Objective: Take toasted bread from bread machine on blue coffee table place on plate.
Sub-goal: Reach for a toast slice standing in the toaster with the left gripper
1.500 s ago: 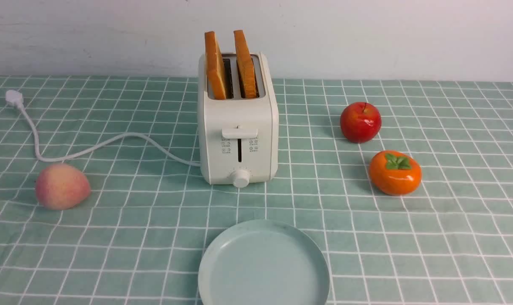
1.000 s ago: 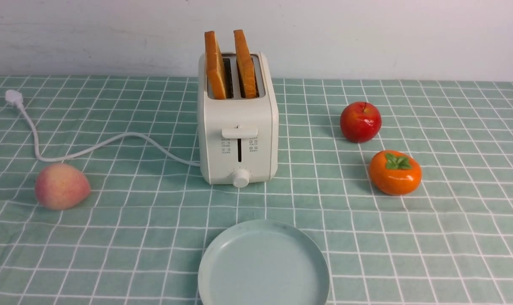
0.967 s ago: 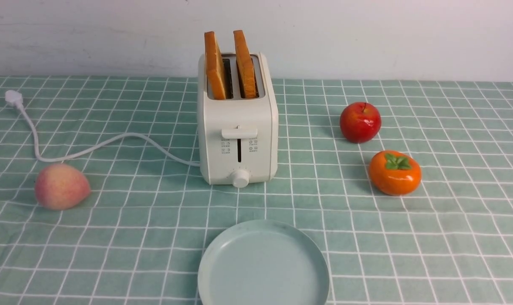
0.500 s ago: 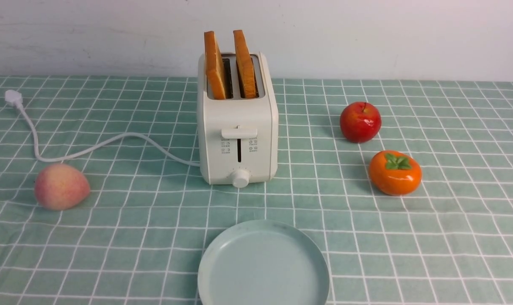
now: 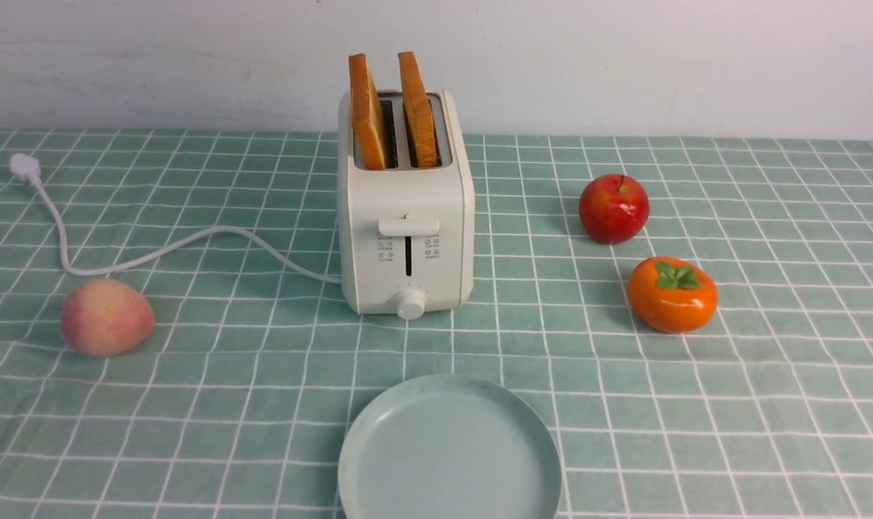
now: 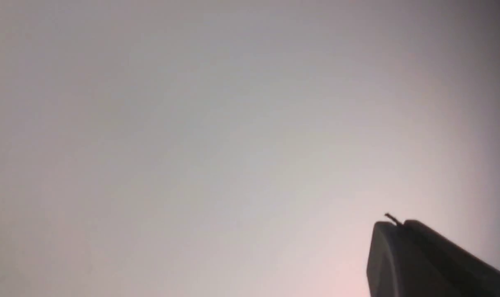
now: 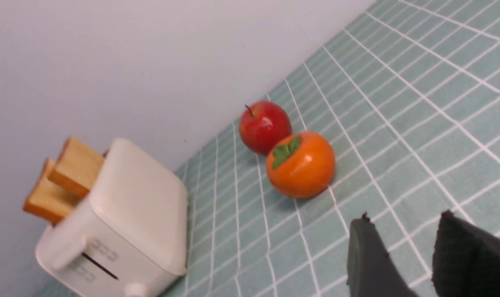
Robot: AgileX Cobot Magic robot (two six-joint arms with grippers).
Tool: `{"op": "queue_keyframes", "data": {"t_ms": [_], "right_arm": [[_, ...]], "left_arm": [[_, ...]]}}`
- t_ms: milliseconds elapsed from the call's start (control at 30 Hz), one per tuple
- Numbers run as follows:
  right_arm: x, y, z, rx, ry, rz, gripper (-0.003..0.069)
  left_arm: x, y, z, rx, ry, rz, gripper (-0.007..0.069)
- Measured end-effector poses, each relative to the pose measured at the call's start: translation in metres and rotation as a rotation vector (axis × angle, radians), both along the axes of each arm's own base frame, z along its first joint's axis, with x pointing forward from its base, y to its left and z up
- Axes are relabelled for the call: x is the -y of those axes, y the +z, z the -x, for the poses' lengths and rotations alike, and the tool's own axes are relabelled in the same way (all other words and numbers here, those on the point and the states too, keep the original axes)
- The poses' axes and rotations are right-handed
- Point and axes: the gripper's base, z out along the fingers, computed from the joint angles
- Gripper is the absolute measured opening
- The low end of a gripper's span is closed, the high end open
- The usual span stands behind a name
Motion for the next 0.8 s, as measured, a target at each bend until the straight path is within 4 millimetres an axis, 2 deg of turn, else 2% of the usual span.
{"op": "queue_keyframes", "data": {"t_ms": [67,133,233,367,567,667,767,800], "right_arm": [[0.000,0.001,0.000,0.007,-0.003,-0.006,0.0240],[0.000,0.001,0.000,0.012,-0.005,-0.009,0.0240],[0.001,0.001,0.000,0.015,-0.006,-0.009,0.0240],[0.001,0.002,0.000,0.017,-0.007,-0.013,0.0240],[-0.003,0.008,0.002,-0.013,0.031,-0.046,0.0237],[-0.008,0.027,0.007,-0.024,0.080,-0.009,0.0207],[-0.013,0.069,0.011,-0.119,0.154,0.087,0.0070],[-0.014,0.072,0.012,-0.118,0.157,0.095,0.0060]], "left_arm": [[0.014,0.012,-0.032,-0.285,-0.097,-0.129,-0.0014],[0.024,0.008,-0.058,-0.502,-0.169,-0.225,-0.0014],[0.036,-0.014,-0.100,-0.825,-0.283,-0.350,-0.0014],[0.045,-0.051,-0.141,-1.095,-0.411,-0.462,-0.0014],[0.055,-0.068,-0.166,-1.114,-0.531,-0.518,-0.0014],[0.058,-0.067,-0.174,-1.078,-0.545,-0.514,-0.0014],[0.061,-0.055,-0.191,-1.042,-0.554,-0.544,-0.0014],[0.061,-0.056,-0.192,-1.048,-0.557,-0.544,-0.0014]]}}
